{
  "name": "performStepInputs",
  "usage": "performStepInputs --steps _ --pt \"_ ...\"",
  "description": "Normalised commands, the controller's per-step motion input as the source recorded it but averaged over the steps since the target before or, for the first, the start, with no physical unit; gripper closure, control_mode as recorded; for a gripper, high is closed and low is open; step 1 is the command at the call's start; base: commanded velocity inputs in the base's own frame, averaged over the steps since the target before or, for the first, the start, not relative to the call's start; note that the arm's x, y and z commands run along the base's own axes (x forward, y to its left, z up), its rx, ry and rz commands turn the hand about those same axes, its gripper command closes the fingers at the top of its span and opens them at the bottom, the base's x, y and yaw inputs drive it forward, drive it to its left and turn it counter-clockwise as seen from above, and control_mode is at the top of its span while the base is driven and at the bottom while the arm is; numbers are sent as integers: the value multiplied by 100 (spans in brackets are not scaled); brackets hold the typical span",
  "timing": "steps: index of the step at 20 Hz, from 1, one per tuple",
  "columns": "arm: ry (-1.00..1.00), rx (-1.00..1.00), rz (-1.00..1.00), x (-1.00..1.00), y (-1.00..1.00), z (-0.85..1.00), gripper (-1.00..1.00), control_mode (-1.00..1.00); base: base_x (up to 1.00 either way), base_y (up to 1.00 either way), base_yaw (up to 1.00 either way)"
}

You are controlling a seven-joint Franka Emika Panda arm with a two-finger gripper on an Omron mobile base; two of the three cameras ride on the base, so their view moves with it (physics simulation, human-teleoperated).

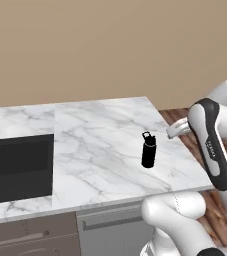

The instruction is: Pick the water bottle from the counter and place it in the open cabinet.

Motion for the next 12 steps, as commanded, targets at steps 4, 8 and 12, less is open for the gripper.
performStepInputs --steps 4,8,12 --pt "-5 4 16 0 -18 -4 -100 -100 0 0 0" --pt "-10 2 16 0 -22 0 -100 -100 0 0 0" --pt "-15 2 16 -1 -16 -4 -100 -100 0 0 0"
